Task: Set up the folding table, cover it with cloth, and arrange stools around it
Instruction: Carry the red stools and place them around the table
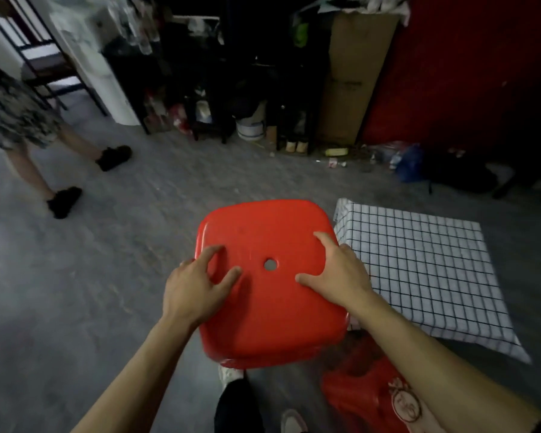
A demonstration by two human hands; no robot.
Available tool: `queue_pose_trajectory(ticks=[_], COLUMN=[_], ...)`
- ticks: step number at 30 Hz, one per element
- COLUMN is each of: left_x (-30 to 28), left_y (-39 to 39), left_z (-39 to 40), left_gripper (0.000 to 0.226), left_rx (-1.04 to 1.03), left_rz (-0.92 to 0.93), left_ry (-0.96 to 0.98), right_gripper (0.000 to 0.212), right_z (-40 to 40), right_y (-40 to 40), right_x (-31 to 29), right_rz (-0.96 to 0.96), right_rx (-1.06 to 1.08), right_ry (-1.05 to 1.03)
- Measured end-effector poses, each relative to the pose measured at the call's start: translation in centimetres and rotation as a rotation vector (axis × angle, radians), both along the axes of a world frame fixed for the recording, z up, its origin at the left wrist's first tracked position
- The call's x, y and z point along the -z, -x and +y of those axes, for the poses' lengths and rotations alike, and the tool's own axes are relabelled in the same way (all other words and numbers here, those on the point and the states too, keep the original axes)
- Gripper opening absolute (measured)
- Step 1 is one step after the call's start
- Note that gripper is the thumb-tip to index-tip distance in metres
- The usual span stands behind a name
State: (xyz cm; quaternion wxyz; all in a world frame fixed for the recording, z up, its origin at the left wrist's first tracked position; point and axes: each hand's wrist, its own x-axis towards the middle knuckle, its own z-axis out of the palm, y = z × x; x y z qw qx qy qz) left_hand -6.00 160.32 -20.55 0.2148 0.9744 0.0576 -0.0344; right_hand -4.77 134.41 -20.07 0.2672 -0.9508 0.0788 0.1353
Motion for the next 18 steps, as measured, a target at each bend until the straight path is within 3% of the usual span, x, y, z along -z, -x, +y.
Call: queue_pose_trajectory(ticks=[9, 18], left_x=[1.7, 3.4], left_y=[-14.4, -26.0], left_z=[1.6, 0.6], left_gripper=[0.067, 0.064], left_rx=[0.243, 0.403], left_rz=[0.081, 0.174], left_ry=[0.098, 0.119], right_gripper=[0.104, 0.102], right_z=[2.0, 1.6], right_y=[-8.5, -15.3], right_x=[0.8, 3.4], right_rz=[0.049, 0.072], right_rx=[0.251, 0.425], right_ry=[0.091, 0.01])
